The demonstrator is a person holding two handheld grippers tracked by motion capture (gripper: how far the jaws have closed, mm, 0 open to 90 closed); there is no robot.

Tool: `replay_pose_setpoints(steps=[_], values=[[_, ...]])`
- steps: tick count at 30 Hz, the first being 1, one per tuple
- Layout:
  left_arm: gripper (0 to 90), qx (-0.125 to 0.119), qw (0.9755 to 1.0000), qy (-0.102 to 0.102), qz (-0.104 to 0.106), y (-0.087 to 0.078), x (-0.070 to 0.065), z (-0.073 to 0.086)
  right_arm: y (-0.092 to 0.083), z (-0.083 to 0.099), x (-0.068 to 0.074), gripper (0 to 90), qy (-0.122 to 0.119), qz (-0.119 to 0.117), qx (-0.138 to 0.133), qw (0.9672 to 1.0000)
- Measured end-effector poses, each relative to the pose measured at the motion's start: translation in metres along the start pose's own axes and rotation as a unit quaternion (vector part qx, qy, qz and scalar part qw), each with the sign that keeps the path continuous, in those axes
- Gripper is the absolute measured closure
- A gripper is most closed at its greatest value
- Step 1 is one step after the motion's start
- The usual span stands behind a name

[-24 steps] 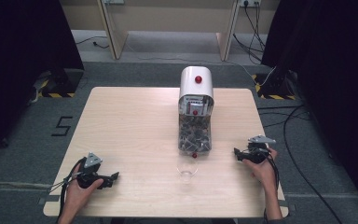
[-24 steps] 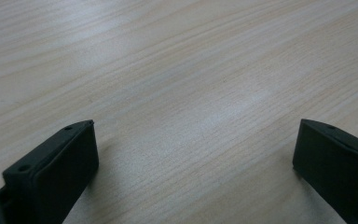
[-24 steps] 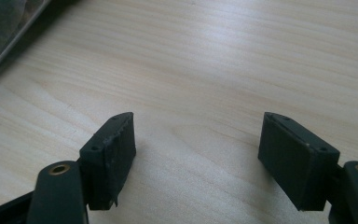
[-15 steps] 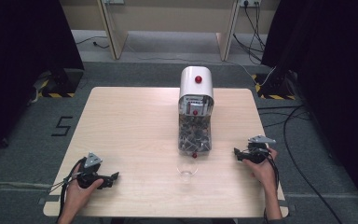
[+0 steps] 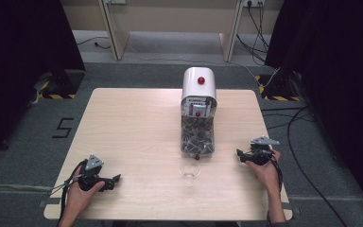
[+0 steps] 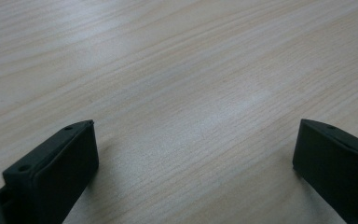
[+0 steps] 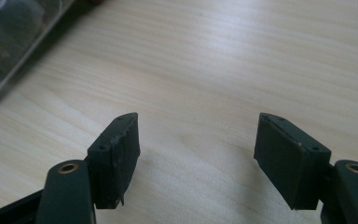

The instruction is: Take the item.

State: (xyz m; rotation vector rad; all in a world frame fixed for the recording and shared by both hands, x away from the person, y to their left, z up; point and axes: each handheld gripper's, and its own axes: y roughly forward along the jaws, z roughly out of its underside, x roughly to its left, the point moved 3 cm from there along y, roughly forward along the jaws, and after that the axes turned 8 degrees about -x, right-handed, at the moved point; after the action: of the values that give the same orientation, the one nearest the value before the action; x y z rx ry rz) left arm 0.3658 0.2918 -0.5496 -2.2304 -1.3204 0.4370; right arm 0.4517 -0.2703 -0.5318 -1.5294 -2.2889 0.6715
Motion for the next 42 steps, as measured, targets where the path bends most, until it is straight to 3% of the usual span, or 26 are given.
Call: replay_pose_setpoints(steps=[8, 12, 27, 42], values=[[0.0, 0.0, 1.0, 0.0, 0.0, 0.0, 0.0, 0.0, -0.011, -0.016, 0.009, 35.0, -0.013, -0.009, -0.03, 0.9994], [0.0, 0.0, 1.0, 0.0, 0.0, 0.0, 0.0, 0.0, -0.017, -0.027, 0.021, 36.6, -0.026, -0.024, -0.045, 0.9984], [0.0, 0.0, 1.0, 0.001, 0.0, 0.0, 0.0, 0.0, -0.027, -0.044, 0.046, 38.4, -0.051, -0.057, -0.067, 0.9948], [0.0, 0.0, 1.0, 0.0, 0.0, 0.0, 0.0, 0.0, -0.031, -0.056, 0.08, 39.3, -0.07, -0.118, -0.085, 0.9869]])
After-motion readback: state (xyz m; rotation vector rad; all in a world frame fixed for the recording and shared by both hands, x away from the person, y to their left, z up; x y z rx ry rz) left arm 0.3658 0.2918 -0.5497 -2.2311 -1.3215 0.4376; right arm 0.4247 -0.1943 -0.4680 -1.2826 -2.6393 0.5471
